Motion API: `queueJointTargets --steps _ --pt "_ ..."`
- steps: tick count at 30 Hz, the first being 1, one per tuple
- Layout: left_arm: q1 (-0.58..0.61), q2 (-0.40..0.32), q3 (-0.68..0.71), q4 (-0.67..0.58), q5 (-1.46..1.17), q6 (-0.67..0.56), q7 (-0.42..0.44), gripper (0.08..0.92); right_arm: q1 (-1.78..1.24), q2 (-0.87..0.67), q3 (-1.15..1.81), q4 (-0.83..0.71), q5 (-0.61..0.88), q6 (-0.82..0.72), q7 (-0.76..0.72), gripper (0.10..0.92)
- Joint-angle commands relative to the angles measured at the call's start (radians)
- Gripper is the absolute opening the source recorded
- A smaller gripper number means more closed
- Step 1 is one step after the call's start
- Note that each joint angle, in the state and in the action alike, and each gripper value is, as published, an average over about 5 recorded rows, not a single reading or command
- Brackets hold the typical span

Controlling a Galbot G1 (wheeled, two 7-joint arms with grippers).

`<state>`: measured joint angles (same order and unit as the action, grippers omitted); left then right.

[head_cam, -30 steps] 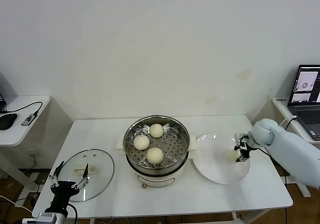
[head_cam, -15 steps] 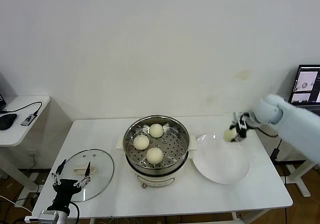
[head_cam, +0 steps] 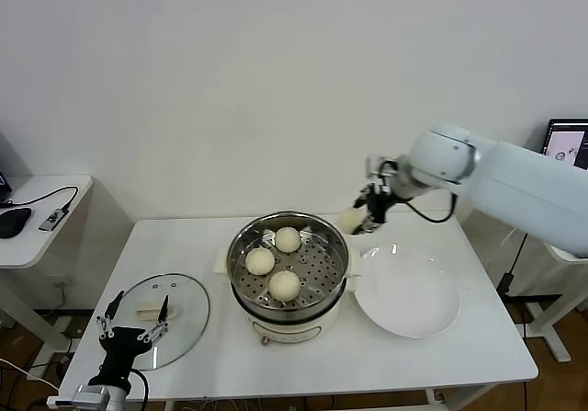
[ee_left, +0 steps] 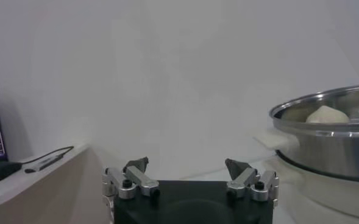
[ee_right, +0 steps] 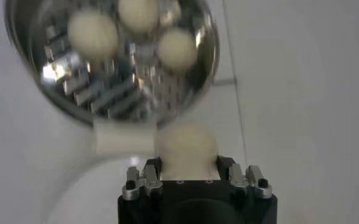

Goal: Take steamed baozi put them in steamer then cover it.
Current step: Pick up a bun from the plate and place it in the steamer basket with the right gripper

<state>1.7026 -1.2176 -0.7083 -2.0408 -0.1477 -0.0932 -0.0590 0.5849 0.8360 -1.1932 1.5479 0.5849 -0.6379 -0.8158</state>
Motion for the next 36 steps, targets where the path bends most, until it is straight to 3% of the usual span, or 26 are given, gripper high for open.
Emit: queueJointTargets --steps 1,15,36 --pt "-0.002 -0.007 -0.001 -0.008 0.002 0.004 0.000 0.823 0.021 0.201 -0.085 0.001 0.203 -0.093 0.121 0.568" --pt "0.000 -0.006 -0.012 -0.007 -0.002 0.003 0.002 0.823 -0.136 0.236 -0.070 -0.115 0.022 -0.091 0.094 0.568" --pt "-0.004 -0.007 -0.012 -0.003 -0.001 0.002 0.001 0.823 -0.168 0.208 -0.049 -0.135 -0.052 -0.090 0.067 0.568"
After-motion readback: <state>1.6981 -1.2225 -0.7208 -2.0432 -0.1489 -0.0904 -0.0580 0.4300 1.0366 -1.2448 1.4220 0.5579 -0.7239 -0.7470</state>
